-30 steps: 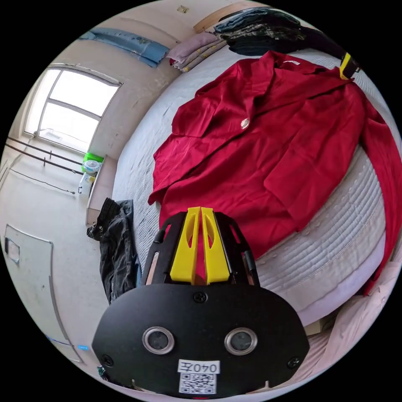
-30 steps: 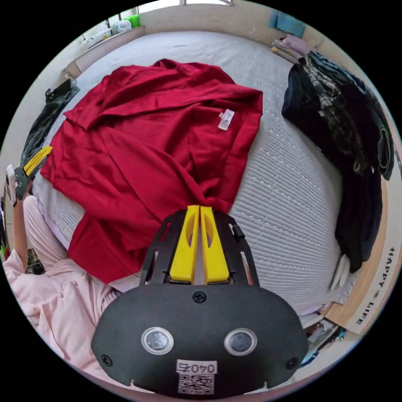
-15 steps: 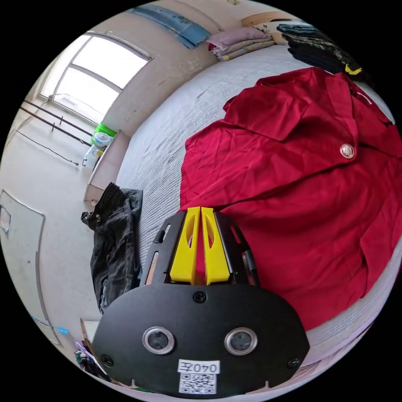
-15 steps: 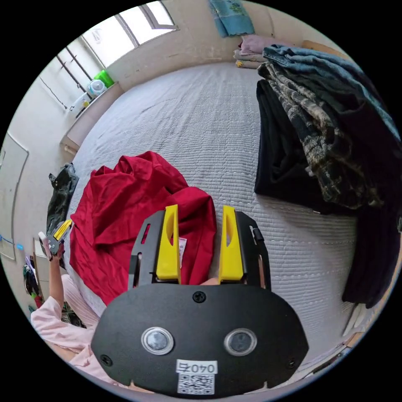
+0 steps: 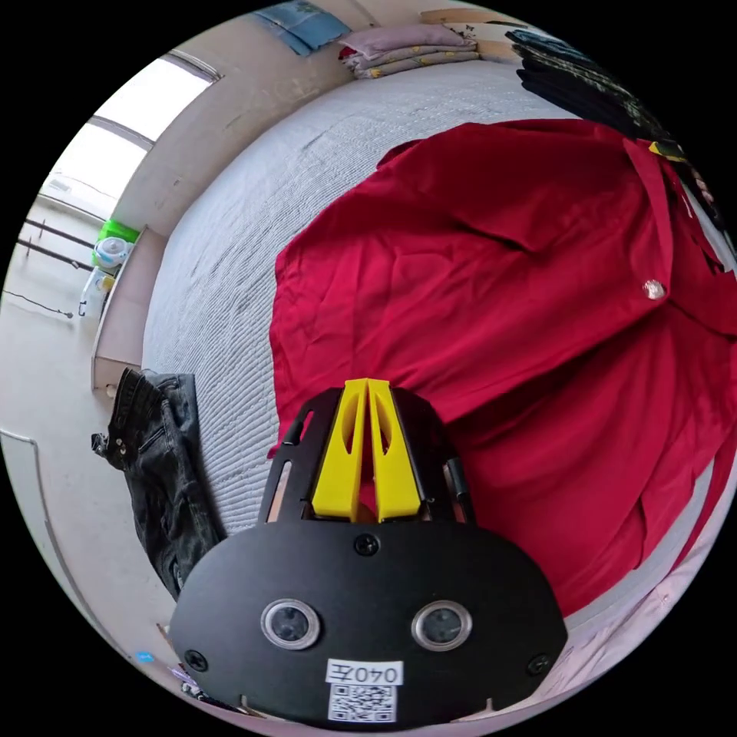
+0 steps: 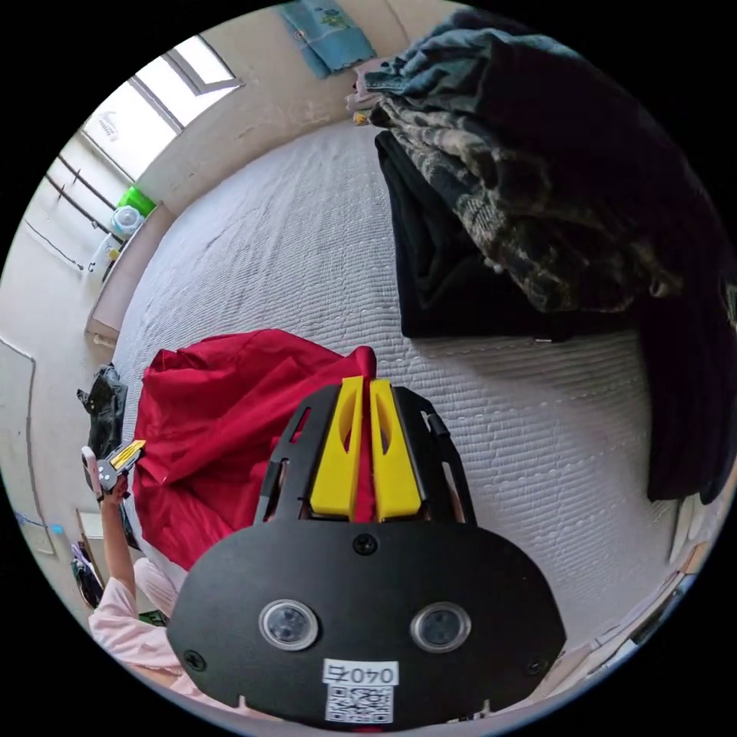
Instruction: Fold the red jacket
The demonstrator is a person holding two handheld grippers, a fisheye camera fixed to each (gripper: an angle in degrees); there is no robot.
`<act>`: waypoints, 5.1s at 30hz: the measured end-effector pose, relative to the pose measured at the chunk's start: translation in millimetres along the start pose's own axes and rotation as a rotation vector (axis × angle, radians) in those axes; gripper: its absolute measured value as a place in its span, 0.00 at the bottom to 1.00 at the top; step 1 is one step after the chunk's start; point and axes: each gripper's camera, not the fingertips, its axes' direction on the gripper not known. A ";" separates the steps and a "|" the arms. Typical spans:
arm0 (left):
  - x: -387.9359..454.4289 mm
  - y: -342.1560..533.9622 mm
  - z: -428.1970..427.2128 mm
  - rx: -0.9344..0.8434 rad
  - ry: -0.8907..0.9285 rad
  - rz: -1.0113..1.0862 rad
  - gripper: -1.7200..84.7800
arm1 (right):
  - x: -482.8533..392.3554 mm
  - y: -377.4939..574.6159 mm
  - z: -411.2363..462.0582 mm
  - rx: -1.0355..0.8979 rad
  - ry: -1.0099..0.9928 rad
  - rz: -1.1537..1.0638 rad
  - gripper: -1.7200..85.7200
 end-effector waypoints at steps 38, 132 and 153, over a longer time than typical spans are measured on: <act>-45.9 -69.1 38.0 0.156 -0.137 -0.129 0.01 | -247.0 -238.4 9.8 0.069 0.109 -0.226 0.10; 348.0 -234.7 -328.8 0.086 0.720 1.146 0.01 | 212.7 378.6 29.2 0.190 -0.031 -0.627 0.15; 276.9 -244.5 -293.0 0.155 1.078 0.948 0.01 | 265.5 340.5 32.4 0.154 -0.138 -0.678 0.14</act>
